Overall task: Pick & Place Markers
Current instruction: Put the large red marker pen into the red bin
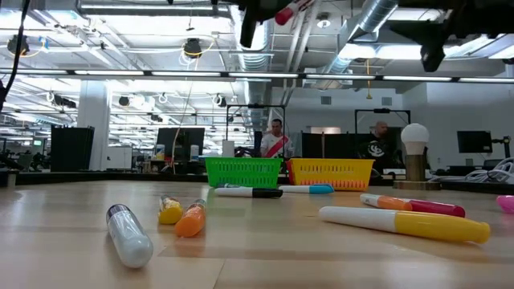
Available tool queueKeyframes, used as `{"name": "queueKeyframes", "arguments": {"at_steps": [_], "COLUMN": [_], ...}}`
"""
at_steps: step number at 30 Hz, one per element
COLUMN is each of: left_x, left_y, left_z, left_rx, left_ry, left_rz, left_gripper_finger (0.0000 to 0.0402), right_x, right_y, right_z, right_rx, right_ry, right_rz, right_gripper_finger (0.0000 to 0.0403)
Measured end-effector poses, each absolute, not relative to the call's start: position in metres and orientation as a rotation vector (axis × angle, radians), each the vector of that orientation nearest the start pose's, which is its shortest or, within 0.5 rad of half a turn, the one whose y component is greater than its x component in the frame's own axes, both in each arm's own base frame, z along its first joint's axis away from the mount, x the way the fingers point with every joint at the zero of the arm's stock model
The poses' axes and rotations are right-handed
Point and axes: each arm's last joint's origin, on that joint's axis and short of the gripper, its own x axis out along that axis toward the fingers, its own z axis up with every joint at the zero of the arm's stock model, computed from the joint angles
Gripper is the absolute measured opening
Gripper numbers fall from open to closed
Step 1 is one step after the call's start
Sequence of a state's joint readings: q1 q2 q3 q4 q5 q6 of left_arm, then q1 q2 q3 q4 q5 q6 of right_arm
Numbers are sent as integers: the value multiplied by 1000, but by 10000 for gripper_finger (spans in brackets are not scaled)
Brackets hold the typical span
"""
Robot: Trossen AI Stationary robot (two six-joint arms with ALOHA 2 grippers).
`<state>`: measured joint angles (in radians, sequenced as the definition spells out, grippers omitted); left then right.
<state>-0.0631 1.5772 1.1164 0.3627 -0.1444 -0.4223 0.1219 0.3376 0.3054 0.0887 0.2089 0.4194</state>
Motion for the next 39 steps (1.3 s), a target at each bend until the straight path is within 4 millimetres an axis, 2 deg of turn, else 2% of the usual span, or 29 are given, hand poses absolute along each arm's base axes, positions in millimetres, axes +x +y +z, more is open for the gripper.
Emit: {"name": "queueKeyframes", "arguments": {"at_steps": [6, 10, 15, 27, 39], "left_x": [364, 364, 364, 364, 364], "left_y": [-19, -19, -19, -19, -19], "left_z": [308, 310, 314, 314, 314], "left_rx": [-420, -425, -432, -433, -433], "left_ry": [23, 6, -31, -38, -40], "left_rz": [88, 84, 76, 80, 83], "left_gripper_finger": [66, 66, 66, 66, 66], "right_x": [140, 157, 179, 238, 268], "right_y": [11, 13, 16, 19, 9], "right_z": [250, 246, 245, 270, 282], "right_rx": [434, 435, 429, 309, 294], "right_ry": [-109, -116, -79, -6, 7], "right_rz": [-66, -63, -54, 44, 106], "right_gripper_finger": [227, 248, 250, 251, 251]}}
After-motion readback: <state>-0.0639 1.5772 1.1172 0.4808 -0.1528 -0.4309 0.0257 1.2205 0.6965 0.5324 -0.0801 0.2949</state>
